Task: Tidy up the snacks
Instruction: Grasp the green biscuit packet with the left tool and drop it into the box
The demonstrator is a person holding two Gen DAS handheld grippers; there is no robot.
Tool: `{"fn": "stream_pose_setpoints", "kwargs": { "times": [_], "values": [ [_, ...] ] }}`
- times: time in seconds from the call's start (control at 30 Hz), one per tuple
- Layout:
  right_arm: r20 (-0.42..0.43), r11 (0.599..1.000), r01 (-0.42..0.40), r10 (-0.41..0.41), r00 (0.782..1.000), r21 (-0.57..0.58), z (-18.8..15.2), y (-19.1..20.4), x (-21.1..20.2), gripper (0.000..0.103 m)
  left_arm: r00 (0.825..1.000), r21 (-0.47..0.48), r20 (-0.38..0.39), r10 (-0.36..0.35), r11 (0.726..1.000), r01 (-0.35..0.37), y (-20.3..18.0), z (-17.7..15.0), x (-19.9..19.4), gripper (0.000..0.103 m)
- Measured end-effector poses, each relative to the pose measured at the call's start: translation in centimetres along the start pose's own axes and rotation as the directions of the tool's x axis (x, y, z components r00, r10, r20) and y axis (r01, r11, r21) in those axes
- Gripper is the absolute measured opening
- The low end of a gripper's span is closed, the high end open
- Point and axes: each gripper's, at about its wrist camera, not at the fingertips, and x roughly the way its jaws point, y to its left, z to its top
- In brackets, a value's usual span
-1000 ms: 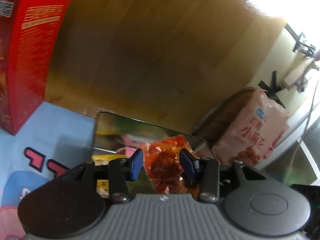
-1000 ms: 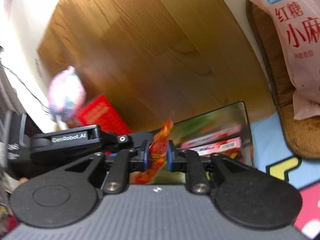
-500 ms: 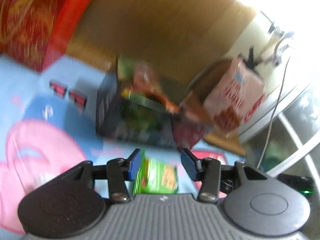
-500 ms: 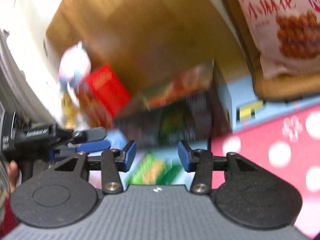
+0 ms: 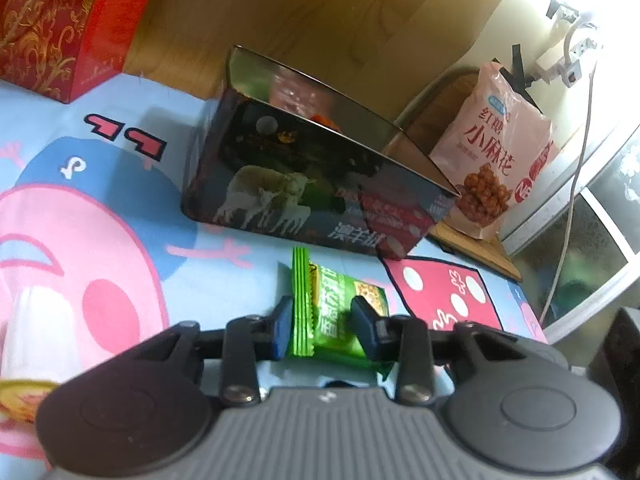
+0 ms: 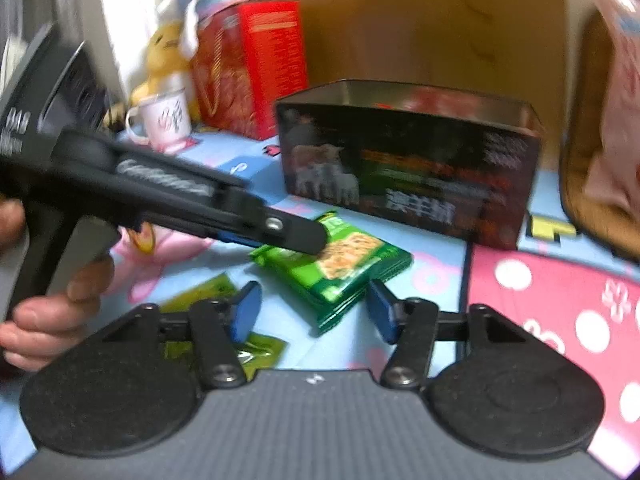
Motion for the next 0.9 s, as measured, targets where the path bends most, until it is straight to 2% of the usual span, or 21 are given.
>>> {"fn": "stream_pose_setpoints", "kwargs": {
  "times": [0.07,0.17,0.27,0.37,0.5,0.53,0.63,0.67,0.73,0.77,0.9],
  "values": [
    [0.008,0.997,0.057,-0.056,0.998,-0.060,0.1,0.8,0.2,0.044,1.000,-0.018,0.000,0.006,1.000,-0.006,0.1,0.1,-0.4,0.031],
    [0.033,0.996,0.067,-0.065,0.997,-0.057,0.1,0.5,-0.4,0.037,0.999,-0.045,0.028,-0.024,0.999,0.025,0.1,0.6,-1.7,0.030],
    [0.114,0.996,0.066,-0.059,0.992,-0.058,0.8,0.5,-1.9,0.037,0.994,-0.019,0.097,-0.056,0.998,0.058,-0.9,1.7,-3.9,0.030],
    [0.214,0.993,0.082,-0.063,0.975,-0.080,2.3,0.7,-3.4,0.037,0.983,0.025,0.169,-0.075,0.997,0.072,-1.9,3.9,-5.4,0.030],
    [0.295,0.994,0.089,-0.065,0.953,-0.069,5.7,-0.4,-2.7,0.037,0.969,0.042,0.243,-0.042,0.999,0.033,-2.4,7.6,-4.9,0.031],
    [0.304,0.995,0.081,-0.061,0.951,-0.053,6.5,-0.8,-2.1,0.037,0.967,0.037,0.254,-0.023,0.999,0.014,-2.2,8.6,-4.4,0.034],
    [0.308,0.999,0.049,-0.048,0.950,0.004,8.5,-2.3,0.5,0.042,0.971,0.017,0.235,0.053,0.998,-0.058,-1.4,10.8,-2.2,0.045],
    [0.294,0.999,0.044,-0.050,0.955,0.027,8.9,-2.8,1.5,0.048,0.973,0.011,0.217,0.075,0.997,-0.079,-1.1,11.0,-1.7,0.045],
    [0.266,0.995,0.063,-0.081,0.961,0.075,9.0,-3.5,2.4,0.049,0.977,-0.006,0.184,0.108,0.994,-0.108,-0.4,11.1,-1.3,0.045],
    [0.260,0.993,0.061,-0.086,0.962,0.100,9.0,-3.9,2.5,0.049,0.978,-0.009,0.186,0.100,0.995,-0.100,-0.1,10.8,-1.8,0.045],
    [0.297,0.988,-0.024,-0.023,0.955,0.155,7.4,-4.0,-0.7,0.049,0.977,-0.014,0.210,0.029,1.000,-0.027,0.9,8.3,-5.6,0.045]
  ]
}}
